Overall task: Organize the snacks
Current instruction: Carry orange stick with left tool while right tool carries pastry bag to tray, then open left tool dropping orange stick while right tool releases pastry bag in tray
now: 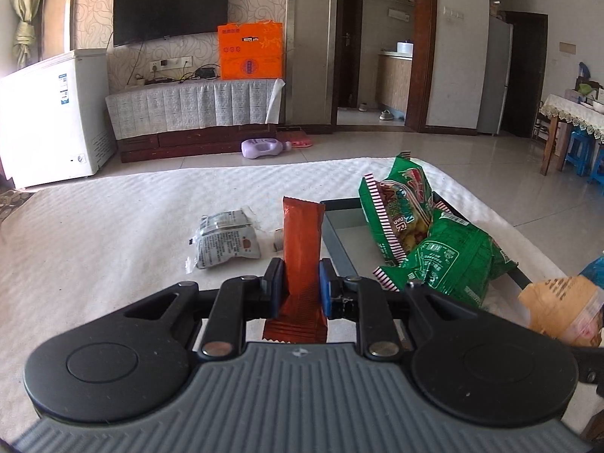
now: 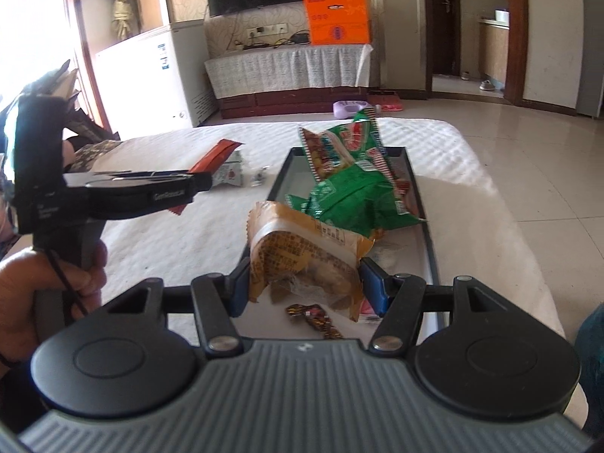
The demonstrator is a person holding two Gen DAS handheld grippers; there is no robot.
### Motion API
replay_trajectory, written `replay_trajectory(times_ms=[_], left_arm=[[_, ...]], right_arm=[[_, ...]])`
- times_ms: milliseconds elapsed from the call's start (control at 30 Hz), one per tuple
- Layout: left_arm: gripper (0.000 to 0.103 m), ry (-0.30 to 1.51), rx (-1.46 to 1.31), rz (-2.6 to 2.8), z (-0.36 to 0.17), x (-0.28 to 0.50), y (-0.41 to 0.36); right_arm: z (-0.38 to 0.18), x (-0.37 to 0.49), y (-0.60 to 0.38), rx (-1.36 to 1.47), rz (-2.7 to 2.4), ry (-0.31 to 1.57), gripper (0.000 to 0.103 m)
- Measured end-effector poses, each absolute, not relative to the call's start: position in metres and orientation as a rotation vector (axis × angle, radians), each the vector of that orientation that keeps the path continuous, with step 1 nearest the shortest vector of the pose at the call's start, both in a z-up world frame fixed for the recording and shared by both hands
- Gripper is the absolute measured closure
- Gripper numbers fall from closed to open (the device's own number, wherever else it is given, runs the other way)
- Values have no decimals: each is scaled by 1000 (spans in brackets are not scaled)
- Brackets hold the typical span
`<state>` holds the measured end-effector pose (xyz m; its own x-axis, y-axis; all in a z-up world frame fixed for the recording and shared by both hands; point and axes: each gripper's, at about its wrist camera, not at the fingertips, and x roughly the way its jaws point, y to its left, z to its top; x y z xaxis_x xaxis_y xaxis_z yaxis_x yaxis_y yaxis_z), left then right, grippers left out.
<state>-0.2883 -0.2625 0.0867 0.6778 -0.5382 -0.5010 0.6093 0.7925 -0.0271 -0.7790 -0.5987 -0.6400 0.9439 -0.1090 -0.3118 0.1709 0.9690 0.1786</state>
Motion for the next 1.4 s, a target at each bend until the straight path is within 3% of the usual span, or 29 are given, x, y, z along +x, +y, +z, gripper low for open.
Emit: replay_trajectory(times_ms=[767,833,1000,1067,1400], left_arm=[[79,507,247,-843,54,-314,-343],[75,504,249,-853,55,-315,-342],[39,468,267,-840,59,-318,-338],[32,459,257,-846,61,-318,-334],[26,408,251,-838,74,-320,-311]], right_arm=[[-656,-773,-614,210,-187,385,41],[-656,-773,-614,210,-185,388,41],[-658,-770,-611,200,-182,400,41],[-659,-769,-610,193,-182,407,41],[-661,-769,-614,215,-213,399,41]])
